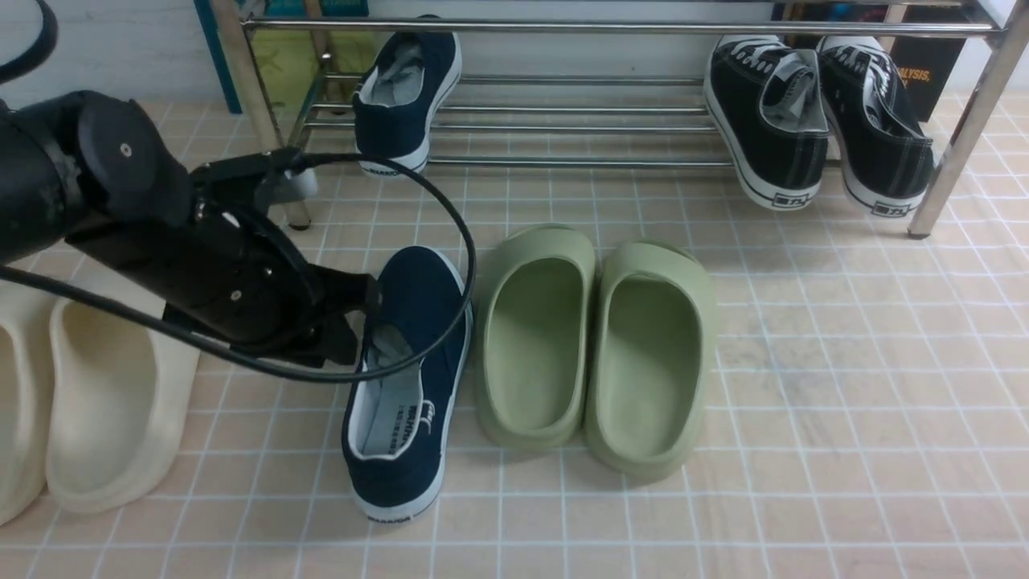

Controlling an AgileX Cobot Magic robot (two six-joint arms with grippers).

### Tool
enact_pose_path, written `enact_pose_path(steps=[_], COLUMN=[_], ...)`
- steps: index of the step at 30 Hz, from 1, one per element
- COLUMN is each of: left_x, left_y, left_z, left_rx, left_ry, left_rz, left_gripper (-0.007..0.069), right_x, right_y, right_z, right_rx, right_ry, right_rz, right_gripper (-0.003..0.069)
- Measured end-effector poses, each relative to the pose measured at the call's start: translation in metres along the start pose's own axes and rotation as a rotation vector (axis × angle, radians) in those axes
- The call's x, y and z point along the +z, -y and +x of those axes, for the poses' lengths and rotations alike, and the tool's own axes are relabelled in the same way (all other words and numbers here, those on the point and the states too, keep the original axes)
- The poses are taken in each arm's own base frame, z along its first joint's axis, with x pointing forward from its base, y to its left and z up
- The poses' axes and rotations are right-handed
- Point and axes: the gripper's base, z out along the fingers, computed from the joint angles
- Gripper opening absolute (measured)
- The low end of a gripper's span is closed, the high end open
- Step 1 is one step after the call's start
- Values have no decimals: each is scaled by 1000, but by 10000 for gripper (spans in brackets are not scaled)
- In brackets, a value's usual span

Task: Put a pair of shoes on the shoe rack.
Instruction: Use the left arm to grab the shoe closest to it, then use the left arm to put a shoe into the shoe rack

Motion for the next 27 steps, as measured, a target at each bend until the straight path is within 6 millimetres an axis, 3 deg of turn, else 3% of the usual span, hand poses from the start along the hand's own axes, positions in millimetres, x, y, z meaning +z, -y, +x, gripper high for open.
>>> enact_pose_path(steps=[2,4,7,12,16,19,23,24,25,27], left_x=[6,13,28,57,66,51,-2,-5,-26,-44], left_y=[0,-2,-5,-1,11,17,28,29,36,44], left_z=[1,1,2,8,11,2,-28,-30,-44,-60], left_rx=[26,37,39,103,212,227,244,243,248,242], left_ry=[-16,-31,-69,-140,-169,-147,-39,-27,36,111], left_rz=[13,11,4,-20,-75,-119,-178,-176,-177,-152], left_gripper=[329,372,374,259,71,29,26,26,26,26], right_x=[0,0,0,0,0,0,0,0,0,0], right_y=[0,0,0,0,0,0,0,0,0,0], right_z=[0,0,0,0,0,0,0,0,0,0], right_rx=[0,0,0,0,0,0,0,0,0,0], right_ry=[0,0,0,0,0,0,0,0,0,0], right_rz=[0,0,0,0,0,0,0,0,0,0], right_gripper=[237,237,237,237,237,237,237,237,237,237])
